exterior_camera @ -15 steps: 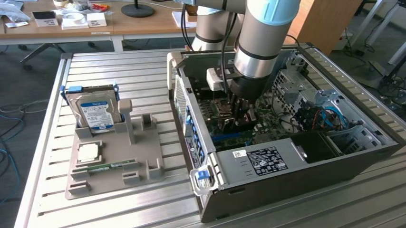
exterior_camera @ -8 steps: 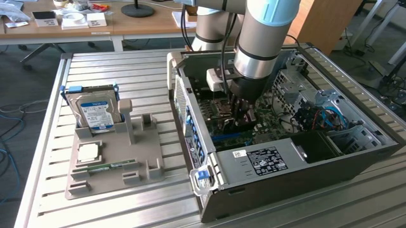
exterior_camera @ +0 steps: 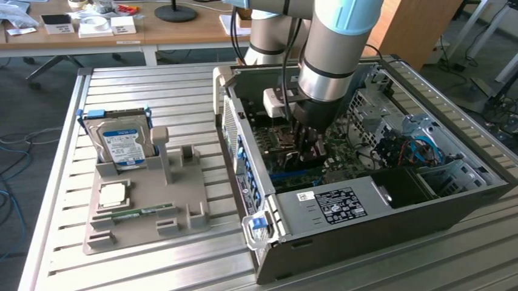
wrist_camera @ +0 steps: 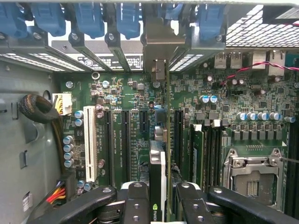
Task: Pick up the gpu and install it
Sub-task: 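Insert the gpu into the slot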
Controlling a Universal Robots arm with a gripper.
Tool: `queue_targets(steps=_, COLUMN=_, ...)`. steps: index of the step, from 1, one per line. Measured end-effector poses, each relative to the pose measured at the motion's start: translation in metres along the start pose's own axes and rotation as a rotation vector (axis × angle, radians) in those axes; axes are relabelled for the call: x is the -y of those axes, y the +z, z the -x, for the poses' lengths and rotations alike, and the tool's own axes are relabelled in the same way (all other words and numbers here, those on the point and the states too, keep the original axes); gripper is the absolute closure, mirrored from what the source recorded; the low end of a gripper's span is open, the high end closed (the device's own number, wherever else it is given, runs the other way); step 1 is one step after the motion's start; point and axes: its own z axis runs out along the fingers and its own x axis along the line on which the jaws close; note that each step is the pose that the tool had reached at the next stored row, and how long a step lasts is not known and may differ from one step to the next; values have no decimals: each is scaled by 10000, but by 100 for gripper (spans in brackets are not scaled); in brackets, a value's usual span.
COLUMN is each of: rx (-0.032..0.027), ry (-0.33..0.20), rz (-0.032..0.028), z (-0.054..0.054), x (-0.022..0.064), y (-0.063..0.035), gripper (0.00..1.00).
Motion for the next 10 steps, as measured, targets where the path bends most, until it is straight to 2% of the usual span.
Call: queue_targets(steps=10, rx=2, ry=0, rz=-1, z=-1, x=-11, y=25, gripper=73)
